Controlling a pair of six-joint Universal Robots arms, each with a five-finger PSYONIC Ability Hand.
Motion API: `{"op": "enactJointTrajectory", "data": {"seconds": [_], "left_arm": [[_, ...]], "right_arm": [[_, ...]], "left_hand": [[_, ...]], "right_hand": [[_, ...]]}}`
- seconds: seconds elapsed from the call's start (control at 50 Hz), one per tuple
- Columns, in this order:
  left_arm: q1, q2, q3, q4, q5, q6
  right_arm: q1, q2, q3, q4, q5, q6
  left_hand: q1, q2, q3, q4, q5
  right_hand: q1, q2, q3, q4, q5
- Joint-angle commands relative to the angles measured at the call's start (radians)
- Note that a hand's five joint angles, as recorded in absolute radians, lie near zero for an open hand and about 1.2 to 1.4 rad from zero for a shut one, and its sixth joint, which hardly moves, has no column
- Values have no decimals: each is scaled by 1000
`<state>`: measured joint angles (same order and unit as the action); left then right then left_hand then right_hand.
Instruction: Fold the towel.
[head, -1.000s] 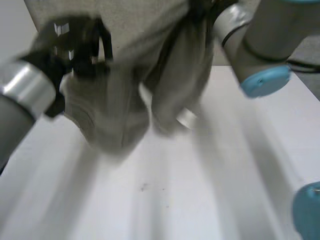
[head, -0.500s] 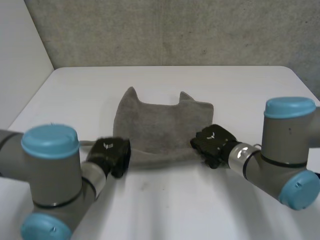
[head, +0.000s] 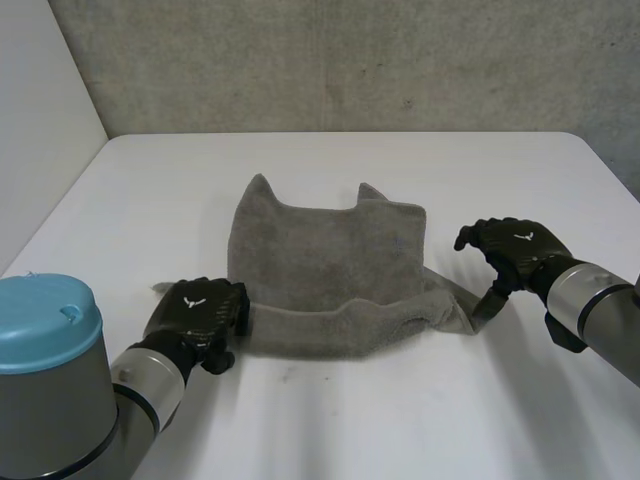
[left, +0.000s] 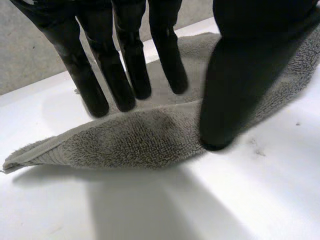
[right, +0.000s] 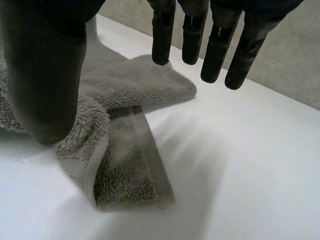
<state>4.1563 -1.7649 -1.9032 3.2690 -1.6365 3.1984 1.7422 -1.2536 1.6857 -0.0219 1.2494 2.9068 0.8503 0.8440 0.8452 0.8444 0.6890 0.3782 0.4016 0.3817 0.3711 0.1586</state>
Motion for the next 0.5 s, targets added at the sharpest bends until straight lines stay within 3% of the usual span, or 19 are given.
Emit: {"op": "enactJointTrajectory", "data": {"seconds": [0.02,0.12,0.18,0.24,0.34,0.5], "left_arm": [[12,-4,4,5,-2,0],[59,-16,62,9,1,3],[84,-33,113,8,9,11],[96,-54,144,6,26,18],[171,-152,259,-6,141,98],[220,-266,340,-93,159,259]], "right_arm": [[-13,49,-9,33,-2,12],[-3,100,-20,36,-13,74],[0,134,-26,31,-42,109],[2,166,-40,28,-73,137],[16,194,-52,23,-76,144],[22,201,-49,2,-68,150]], "left_hand": [[-314,-307,-309,-308,-327],[-609,-603,-604,-603,-623],[-651,-645,-646,-645,-665],[-654,-648,-649,-648,-668],[-619,-613,-614,-613,-633],[-499,-493,-494,-493,-512]], "right_hand": [[-17,-41,-21,-10,28],[30,6,26,37,75],[56,33,53,63,101],[77,53,73,84,122],[135,112,132,142,180],[265,241,261,272,310]]}}
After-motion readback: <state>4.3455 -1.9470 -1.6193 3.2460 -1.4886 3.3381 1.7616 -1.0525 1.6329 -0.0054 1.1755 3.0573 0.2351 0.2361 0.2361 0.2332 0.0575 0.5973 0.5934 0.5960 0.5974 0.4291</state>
